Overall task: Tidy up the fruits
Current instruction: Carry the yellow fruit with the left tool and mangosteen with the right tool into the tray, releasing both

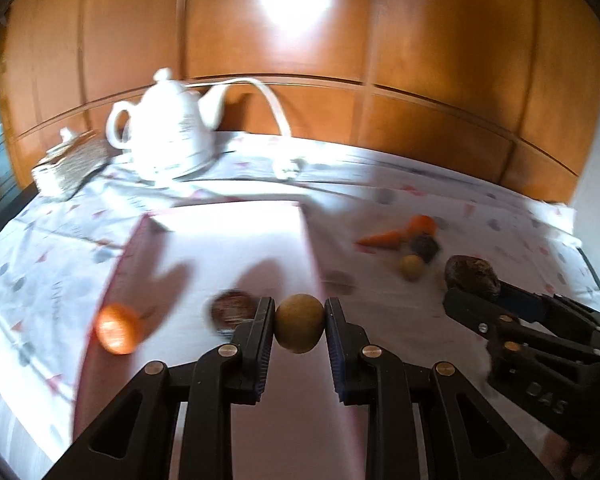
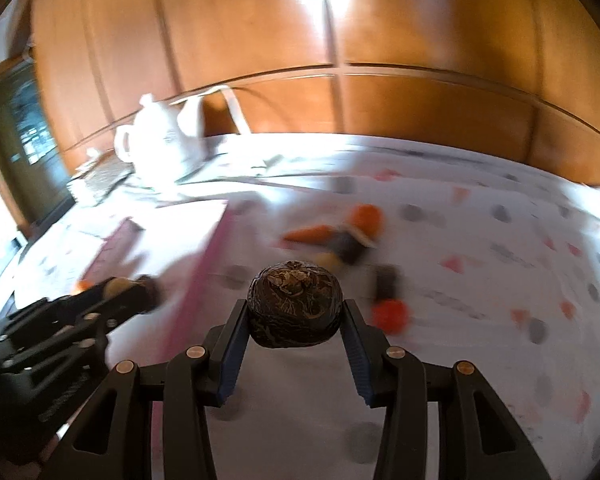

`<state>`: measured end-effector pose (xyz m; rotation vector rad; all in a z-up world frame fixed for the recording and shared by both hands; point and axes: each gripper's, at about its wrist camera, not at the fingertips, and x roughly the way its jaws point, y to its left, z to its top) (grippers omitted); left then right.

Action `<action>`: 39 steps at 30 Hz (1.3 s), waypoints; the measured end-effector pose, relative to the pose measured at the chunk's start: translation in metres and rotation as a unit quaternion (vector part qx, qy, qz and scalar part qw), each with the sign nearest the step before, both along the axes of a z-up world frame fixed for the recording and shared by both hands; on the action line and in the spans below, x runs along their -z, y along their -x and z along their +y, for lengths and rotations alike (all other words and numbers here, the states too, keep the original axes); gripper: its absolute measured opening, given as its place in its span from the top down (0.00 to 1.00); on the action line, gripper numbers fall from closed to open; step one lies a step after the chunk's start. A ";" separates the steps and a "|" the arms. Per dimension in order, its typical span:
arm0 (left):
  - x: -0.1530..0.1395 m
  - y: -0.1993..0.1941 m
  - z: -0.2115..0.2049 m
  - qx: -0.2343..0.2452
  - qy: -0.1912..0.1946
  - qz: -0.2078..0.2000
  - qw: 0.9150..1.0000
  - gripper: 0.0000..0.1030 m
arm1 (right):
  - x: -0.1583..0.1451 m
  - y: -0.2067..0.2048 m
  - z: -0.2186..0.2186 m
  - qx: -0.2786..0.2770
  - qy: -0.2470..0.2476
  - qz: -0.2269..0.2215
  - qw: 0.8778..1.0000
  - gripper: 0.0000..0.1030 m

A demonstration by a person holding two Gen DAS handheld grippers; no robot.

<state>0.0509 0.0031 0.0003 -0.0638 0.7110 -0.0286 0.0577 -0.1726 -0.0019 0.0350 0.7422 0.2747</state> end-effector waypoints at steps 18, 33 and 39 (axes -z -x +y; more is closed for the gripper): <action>0.010 0.015 0.080 -0.120 0.007 0.010 0.993 0.65 | 0.003 -0.011 0.104 -0.124 -0.031 0.046 0.991 0.52; 0.002 0.024 0.077 -0.140 0.005 -0.007 0.990 0.28 | 0.011 0.008 0.065 -0.045 -0.018 0.020 0.999 0.42; 0.001 0.024 0.061 -0.109 0.015 -0.003 0.994 0.27 | 0.018 0.009 0.027 0.011 -0.018 0.019 1.000 0.42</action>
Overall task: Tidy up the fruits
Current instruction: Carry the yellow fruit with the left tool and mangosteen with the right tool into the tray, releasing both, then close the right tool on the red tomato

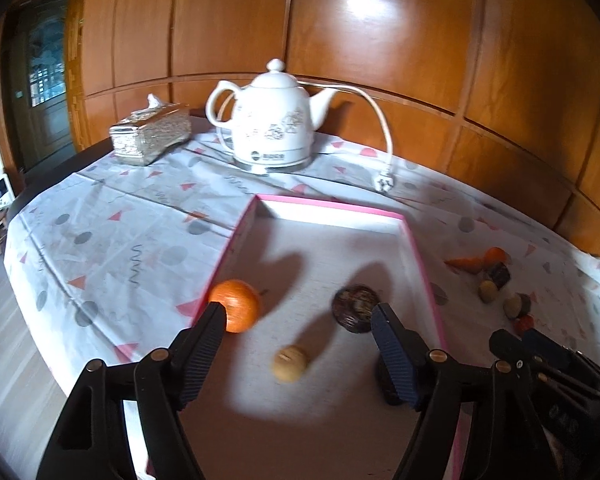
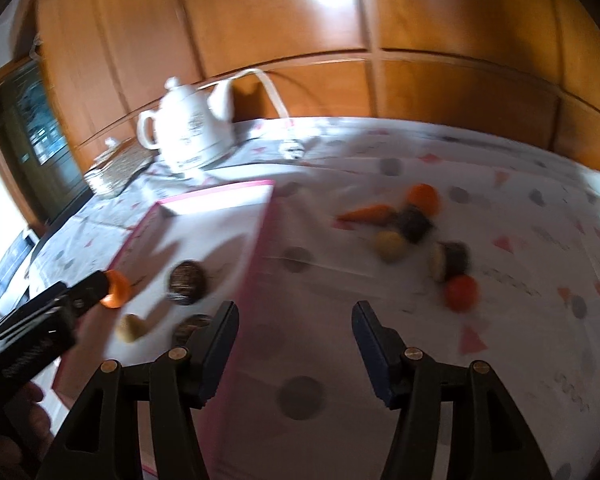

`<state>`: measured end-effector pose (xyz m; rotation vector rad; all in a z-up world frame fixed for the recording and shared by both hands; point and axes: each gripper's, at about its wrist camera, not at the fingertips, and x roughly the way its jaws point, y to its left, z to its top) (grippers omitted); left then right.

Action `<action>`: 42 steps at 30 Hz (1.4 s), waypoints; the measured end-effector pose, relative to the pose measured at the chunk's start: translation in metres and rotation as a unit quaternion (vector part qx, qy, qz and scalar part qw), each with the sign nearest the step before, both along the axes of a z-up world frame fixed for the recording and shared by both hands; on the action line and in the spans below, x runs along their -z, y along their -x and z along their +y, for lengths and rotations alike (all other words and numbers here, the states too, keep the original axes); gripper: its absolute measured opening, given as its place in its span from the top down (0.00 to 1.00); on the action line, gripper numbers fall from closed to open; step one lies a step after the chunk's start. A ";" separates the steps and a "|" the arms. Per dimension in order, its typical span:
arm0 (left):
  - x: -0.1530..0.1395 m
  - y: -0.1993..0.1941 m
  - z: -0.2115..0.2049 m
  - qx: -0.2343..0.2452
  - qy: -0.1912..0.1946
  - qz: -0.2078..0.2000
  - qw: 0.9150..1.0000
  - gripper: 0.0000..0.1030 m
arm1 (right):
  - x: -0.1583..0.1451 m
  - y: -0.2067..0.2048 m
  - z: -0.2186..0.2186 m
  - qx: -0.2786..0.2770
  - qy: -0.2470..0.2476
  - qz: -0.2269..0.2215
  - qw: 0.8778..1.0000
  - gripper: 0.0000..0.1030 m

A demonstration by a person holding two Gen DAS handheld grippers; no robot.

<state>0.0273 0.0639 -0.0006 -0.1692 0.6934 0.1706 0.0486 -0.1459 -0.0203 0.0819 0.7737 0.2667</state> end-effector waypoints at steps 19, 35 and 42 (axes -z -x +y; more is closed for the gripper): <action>-0.010 -0.014 -0.076 0.114 0.004 0.003 0.993 0.27 | 0.023 -0.012 -0.099 0.119 0.014 0.020 0.993 0.42; 0.000 -0.030 -0.103 0.141 -0.002 0.022 0.990 0.27 | 0.041 -0.060 -0.088 0.078 0.034 0.048 0.995 0.70; 0.004 -0.042 -0.117 0.153 0.004 0.034 0.988 0.27 | 0.037 -0.051 -0.095 0.082 0.043 0.036 0.995 0.70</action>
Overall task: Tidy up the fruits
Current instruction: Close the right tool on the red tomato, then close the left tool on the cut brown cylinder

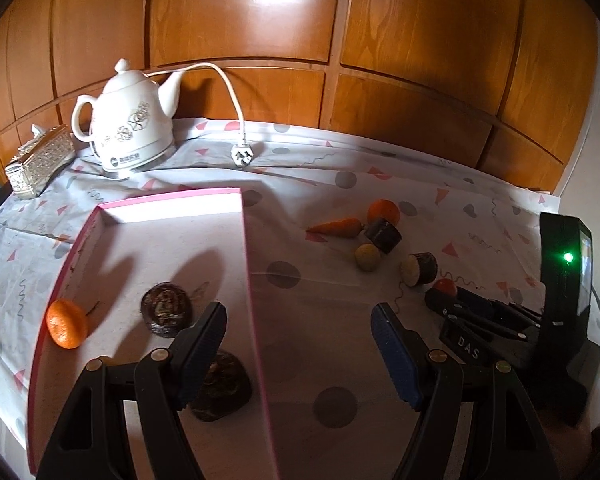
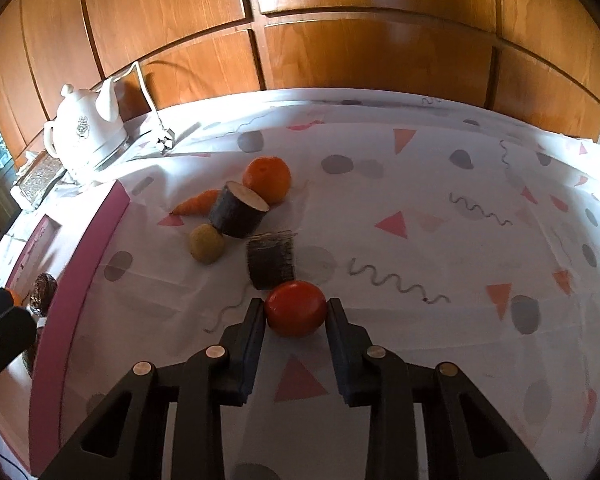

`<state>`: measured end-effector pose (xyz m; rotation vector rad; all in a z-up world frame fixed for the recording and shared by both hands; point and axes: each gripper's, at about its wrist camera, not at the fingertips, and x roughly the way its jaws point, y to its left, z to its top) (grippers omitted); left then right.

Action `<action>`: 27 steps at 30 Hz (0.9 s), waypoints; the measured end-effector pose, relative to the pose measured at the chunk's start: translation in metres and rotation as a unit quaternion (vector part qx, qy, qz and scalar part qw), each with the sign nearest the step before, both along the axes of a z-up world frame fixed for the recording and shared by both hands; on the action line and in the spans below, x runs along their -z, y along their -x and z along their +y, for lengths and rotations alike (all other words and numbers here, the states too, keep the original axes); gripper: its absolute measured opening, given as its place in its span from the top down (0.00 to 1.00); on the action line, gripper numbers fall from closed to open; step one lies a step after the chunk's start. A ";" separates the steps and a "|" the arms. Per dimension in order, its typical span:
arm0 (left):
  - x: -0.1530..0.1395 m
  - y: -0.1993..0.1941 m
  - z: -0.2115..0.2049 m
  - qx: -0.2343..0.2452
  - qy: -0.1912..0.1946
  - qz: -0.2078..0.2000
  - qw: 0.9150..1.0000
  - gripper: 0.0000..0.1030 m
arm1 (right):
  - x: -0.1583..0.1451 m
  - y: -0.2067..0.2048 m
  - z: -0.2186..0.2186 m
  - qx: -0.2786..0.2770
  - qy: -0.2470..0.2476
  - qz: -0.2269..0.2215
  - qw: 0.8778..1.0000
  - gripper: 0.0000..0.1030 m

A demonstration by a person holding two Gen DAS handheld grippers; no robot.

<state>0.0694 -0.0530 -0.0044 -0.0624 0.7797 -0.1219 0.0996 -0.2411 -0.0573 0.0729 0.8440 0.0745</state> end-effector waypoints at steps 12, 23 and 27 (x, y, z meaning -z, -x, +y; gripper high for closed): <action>0.012 -0.030 -0.042 0.039 0.014 0.035 0.999 0.35 | 0.004 0.012 -0.038 0.058 0.046 0.006 0.997 0.70; 0.023 -0.059 -0.090 0.078 0.026 0.056 0.995 0.35 | 0.006 0.019 -0.056 0.085 0.010 -0.004 0.996 0.70; 0.032 -0.065 -0.100 0.085 0.024 0.068 0.994 0.35 | 0.007 0.019 -0.055 0.085 0.004 -0.007 0.996 0.70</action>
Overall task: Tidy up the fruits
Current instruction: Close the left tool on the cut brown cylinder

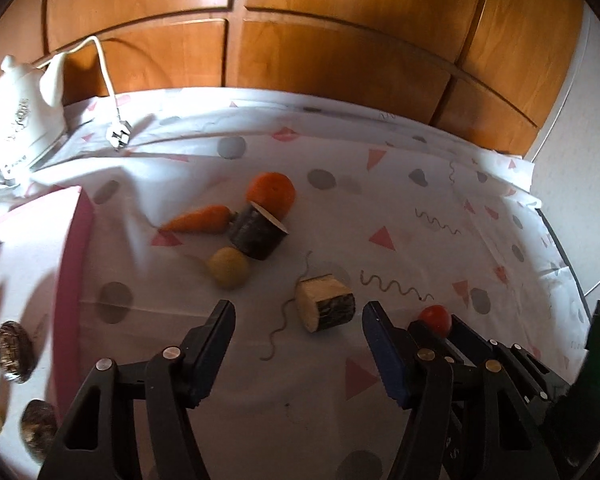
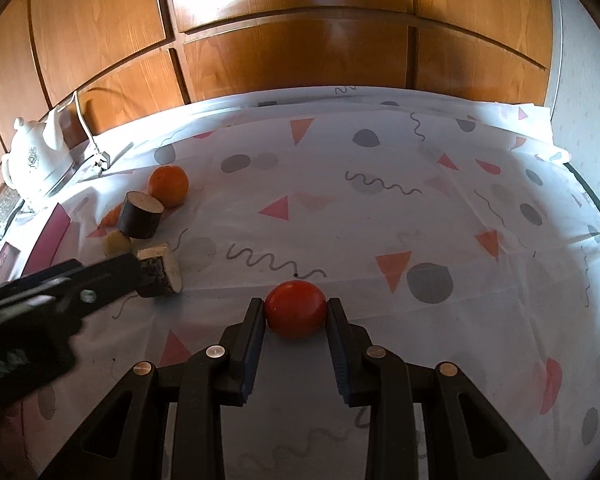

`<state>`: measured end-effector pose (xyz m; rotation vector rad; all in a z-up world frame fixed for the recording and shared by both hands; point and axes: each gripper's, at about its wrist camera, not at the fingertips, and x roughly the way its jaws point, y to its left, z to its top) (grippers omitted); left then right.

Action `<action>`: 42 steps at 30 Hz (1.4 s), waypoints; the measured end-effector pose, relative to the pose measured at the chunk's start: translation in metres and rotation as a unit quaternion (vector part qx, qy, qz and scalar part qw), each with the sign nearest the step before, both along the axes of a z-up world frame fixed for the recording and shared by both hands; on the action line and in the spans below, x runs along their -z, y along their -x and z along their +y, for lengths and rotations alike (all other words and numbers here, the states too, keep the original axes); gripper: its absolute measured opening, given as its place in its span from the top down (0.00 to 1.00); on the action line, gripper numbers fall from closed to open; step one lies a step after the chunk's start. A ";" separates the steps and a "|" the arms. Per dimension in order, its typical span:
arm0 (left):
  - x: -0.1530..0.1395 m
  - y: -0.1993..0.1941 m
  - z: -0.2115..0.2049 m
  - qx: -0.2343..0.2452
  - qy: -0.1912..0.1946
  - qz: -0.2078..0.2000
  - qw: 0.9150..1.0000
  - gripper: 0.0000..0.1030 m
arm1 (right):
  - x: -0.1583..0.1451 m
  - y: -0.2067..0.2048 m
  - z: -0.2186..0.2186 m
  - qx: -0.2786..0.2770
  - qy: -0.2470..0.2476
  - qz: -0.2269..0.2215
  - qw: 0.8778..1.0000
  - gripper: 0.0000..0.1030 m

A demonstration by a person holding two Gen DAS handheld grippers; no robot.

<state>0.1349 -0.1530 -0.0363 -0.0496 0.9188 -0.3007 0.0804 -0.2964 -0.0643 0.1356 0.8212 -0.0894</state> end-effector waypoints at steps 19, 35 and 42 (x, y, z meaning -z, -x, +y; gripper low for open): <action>0.021 -0.007 -0.002 -0.029 -0.010 0.012 0.999 0.67 | 0.005 0.001 -0.009 0.004 -0.037 -0.002 0.999 0.67; 0.033 0.027 0.026 -0.022 -0.061 -0.040 0.997 0.67 | 0.006 -0.002 0.000 0.005 -0.003 0.003 1.000 0.67; 0.033 0.027 0.025 -0.022 -0.064 -0.047 0.997 0.67 | 0.006 -0.003 0.001 0.006 0.003 0.004 1.000 0.67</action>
